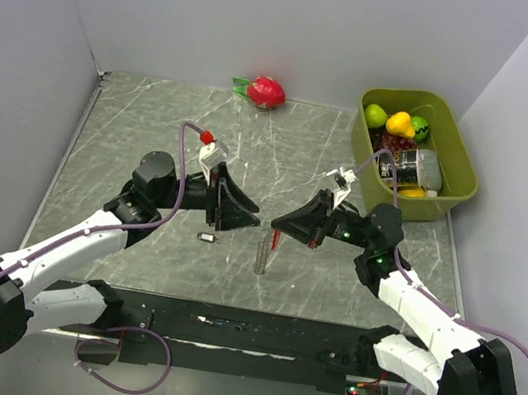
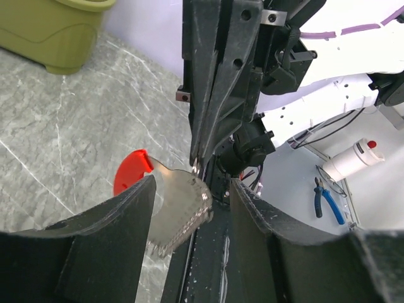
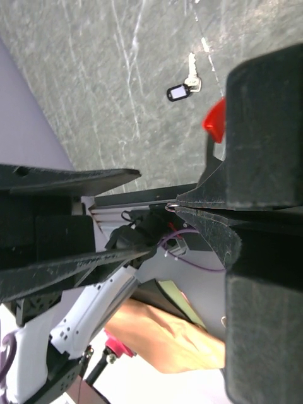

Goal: Put the keys on the keyring

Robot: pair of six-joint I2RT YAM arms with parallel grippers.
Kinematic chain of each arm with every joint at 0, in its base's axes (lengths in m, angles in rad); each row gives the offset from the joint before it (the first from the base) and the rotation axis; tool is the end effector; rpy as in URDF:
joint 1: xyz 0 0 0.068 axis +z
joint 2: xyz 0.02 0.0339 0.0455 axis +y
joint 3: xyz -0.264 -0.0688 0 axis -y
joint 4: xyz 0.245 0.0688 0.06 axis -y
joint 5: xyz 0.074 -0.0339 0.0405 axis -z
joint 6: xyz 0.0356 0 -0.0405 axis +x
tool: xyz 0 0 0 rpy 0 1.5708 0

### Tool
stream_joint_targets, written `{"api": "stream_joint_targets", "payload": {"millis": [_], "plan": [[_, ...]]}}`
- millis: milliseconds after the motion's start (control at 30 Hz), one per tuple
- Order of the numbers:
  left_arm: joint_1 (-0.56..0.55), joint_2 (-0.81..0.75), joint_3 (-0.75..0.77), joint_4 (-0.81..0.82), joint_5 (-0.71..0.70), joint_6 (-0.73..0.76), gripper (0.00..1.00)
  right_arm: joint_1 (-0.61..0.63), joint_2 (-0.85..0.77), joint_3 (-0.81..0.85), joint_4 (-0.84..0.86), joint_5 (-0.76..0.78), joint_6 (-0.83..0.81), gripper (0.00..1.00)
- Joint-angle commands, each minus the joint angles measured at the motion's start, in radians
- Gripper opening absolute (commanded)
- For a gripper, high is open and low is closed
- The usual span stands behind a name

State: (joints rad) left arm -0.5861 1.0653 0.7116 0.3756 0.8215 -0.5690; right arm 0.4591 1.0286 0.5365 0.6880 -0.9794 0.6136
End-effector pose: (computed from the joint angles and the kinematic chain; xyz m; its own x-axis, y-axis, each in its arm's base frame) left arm 0.1864 -0.1550 0.3181 -0.5162 -0.0978 -0.8509 0.8410 0.1304 -0.5252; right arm 0.1842 0.1240 0.2950 -0.4199 0.1505 -0.8950 -0.8993 0.0639 0.4327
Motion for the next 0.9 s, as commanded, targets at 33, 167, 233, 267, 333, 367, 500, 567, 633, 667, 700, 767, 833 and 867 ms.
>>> {"api": "stream_joint_targets", "payload": {"millis": [33, 167, 233, 267, 333, 367, 500, 567, 633, 667, 700, 767, 833, 867], "plan": [[-0.006, 0.002, 0.045, 0.013, -0.004, 0.02, 0.56, -0.002, -0.015, 0.042, -0.012, 0.013, -0.048, 0.0], [-0.004, -0.007, 0.037, 0.016, 0.002, 0.026, 0.56, -0.002, 0.03, 0.095, -0.028, -0.065, -0.063, 0.0], [-0.006, -0.014, 0.04, -0.001, -0.001, 0.035, 0.56, -0.007, 0.056, 0.126, -0.051, -0.154, -0.068, 0.0], [-0.006, -0.014, 0.043, -0.01, -0.001, 0.047, 0.56, -0.005, 0.074, 0.149, -0.056, -0.186, -0.081, 0.0], [-0.006, -0.021, 0.046, -0.027, -0.007, 0.058, 0.55, -0.007, 0.08, 0.152, -0.018, -0.267, -0.089, 0.0], [-0.004, -0.024, 0.049, -0.041, -0.008, 0.067, 0.55, -0.007, 0.074, 0.149, -0.005, -0.289, -0.097, 0.0], [-0.004, -0.041, 0.048, -0.058, -0.021, 0.084, 0.55, -0.007, 0.07, 0.18, -0.01, -0.428, -0.126, 0.0], [-0.004, -0.047, 0.042, -0.06, -0.03, 0.09, 0.55, -0.007, 0.071, 0.178, 0.077, -0.514, -0.074, 0.0], [-0.004, -0.056, 0.038, -0.063, -0.05, 0.098, 0.54, -0.007, 0.079, 0.166, 0.286, -0.559, 0.066, 0.0], [-0.004, -0.059, 0.029, -0.058, -0.051, 0.097, 0.53, -0.005, 0.096, 0.16, 0.361, -0.571, 0.127, 0.0], [-0.004, -0.062, 0.026, -0.052, -0.054, 0.097, 0.53, -0.007, 0.108, 0.158, 0.466, -0.584, 0.197, 0.0], [-0.004, -0.067, 0.02, -0.044, -0.055, 0.095, 0.52, -0.005, 0.165, 0.164, 0.843, -0.597, 0.476, 0.0], [-0.004, -0.067, 0.019, -0.044, -0.058, 0.098, 0.51, 0.0, 0.215, 0.215, 0.953, -0.611, 0.656, 0.0], [-0.004, -0.065, 0.017, -0.041, -0.056, 0.098, 0.51, 0.013, 0.217, 0.226, 0.953, -0.636, 0.663, 0.0]]}}
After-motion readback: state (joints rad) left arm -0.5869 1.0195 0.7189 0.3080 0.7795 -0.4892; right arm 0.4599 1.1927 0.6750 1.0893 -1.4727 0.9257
